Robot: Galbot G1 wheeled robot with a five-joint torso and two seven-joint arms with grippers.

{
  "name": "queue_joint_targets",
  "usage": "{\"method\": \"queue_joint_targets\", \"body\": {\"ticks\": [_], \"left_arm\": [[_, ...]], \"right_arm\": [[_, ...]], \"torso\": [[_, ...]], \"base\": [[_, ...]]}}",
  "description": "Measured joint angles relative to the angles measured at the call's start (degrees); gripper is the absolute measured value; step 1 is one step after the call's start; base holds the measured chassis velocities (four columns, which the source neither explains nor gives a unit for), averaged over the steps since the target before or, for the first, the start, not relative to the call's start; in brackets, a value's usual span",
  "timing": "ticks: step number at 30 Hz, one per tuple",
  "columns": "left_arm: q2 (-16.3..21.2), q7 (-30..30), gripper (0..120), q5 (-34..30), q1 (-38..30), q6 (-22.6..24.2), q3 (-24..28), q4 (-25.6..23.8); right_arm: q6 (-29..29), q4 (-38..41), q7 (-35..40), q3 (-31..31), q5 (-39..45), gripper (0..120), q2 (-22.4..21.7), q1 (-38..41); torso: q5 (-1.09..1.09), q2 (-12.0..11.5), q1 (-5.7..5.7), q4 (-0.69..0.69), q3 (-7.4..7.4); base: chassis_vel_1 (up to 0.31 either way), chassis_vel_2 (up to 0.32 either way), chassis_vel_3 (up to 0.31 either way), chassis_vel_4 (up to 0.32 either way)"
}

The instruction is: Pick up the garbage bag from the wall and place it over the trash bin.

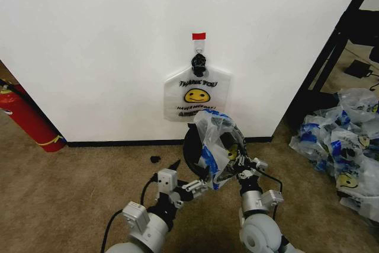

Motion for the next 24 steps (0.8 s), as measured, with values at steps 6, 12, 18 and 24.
{"method": "queue_joint_targets", "body": {"ticks": [6,12,18,24], "left_arm": [[-3.41,0.01,94,1.04,-3.73,0.9,1.68,3.44],[-5.13,-1.82,78,3.94,-6.08,1.79,2.16,6.84],[-4.3,-2.56,62,5.4,-6.05,2.42,1.73,7.25],[-3.24,-2.6,27,4.2,-6.26,2.69,1.09,6.77]], "right_arm": [[0.23,-0.66,-0.21,-0.74,-2.15,0,0.44,-0.34],[0.23,-0.78,-0.48,-1.0,-2.5,0,0.47,-0.31],[0.13,-0.81,-0.65,-0.78,-2.53,0,0.32,-0.06],[-0.3,-1.65,-0.7,-1.08,-2.36,0,0.59,1.19]], "torso": [[0.0,0.0,0.0,-0.01,0.0],[0.0,0.0,0.0,-0.01,0.0],[0.01,0.0,0.0,0.0,0.0],[0.01,0.0,0.0,0.0,0.0]], "base": [[0.0,0.0,0.0,0.0],[0.0,0.0,0.0,0.0],[0.0,0.0,0.0,0.0],[0.0,0.0,0.0,0.0]]}}
